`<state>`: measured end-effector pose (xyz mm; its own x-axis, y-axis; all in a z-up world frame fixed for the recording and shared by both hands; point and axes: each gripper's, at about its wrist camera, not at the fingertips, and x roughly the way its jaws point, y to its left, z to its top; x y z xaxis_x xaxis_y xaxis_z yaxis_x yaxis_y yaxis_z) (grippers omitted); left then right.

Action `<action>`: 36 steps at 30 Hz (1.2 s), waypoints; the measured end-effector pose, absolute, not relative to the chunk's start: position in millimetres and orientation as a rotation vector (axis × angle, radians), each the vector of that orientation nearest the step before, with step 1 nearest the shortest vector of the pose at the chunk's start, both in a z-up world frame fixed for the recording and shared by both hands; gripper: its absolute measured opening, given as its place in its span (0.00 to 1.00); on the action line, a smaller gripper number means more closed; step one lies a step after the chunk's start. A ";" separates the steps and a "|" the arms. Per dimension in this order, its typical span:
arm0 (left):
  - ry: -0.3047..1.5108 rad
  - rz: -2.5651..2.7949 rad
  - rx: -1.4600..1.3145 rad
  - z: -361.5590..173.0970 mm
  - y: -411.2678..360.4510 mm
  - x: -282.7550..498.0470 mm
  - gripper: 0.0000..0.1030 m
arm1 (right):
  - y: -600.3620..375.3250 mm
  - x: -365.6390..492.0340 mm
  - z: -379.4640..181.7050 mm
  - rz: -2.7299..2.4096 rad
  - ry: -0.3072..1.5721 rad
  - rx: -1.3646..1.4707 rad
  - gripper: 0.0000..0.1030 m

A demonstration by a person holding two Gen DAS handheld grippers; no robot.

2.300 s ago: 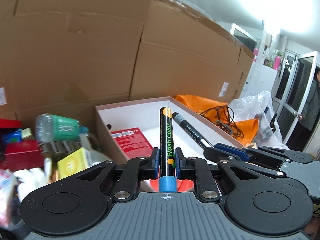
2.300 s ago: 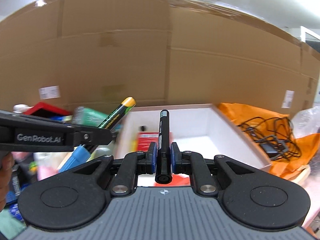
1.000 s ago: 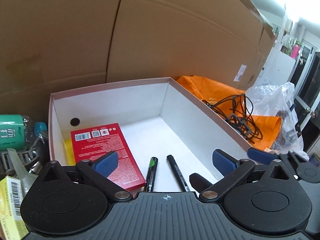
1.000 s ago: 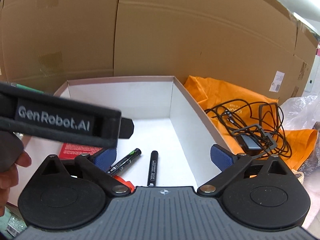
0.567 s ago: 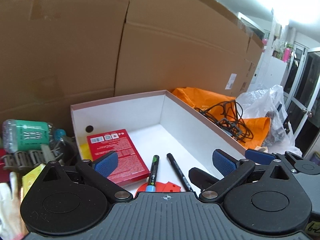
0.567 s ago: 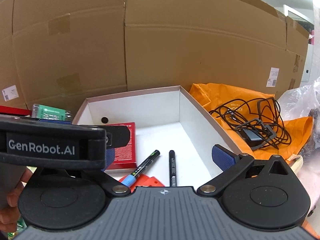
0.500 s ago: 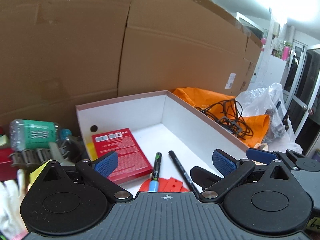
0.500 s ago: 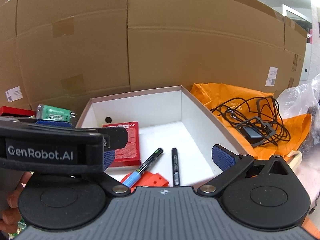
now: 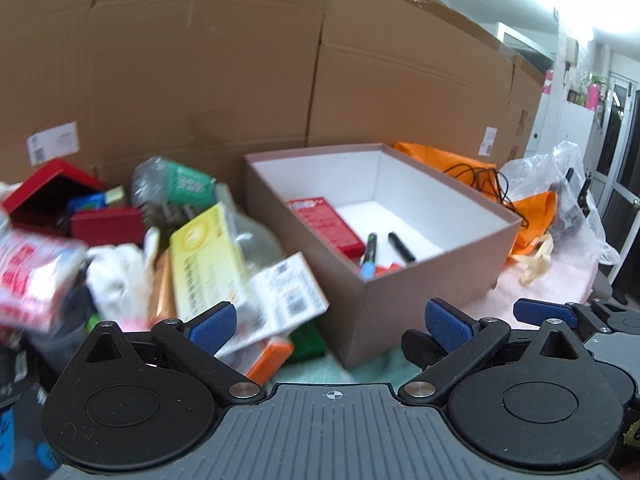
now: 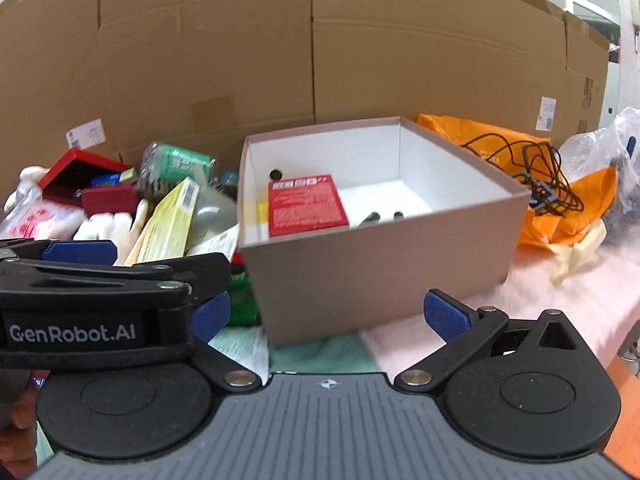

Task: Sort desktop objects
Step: 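Move both grippers back over the pile of items, then close the left gripper on the cow-print snack packet while the right gripper grasps the green-white packet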

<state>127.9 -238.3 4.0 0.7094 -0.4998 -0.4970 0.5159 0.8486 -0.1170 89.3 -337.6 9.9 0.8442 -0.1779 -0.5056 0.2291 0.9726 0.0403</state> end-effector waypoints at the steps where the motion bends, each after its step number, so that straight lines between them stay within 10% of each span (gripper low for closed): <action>1: 0.543 -0.557 0.025 1.1 -230.0 122.5 1.00 | -330.9 84.2 7.1 -0.212 0.522 0.095 1.00; 26: 0.623 -0.384 -0.081 -56.0 -71.1 69.8 1.00 | -210.2 60.1 -50.7 0.084 0.607 0.038 1.00; 36: 0.701 -0.480 -0.123 -69.6 -98.0 97.7 0.82 | -240.4 73.5 -58.0 -0.064 0.590 -0.012 0.99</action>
<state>97.7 -98.0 -69.6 0.6609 -0.4640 -0.5898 0.3828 0.8845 -0.2668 73.5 -240.4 -58.0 0.8293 -0.0636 -0.5552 0.0565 0.9980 -0.0299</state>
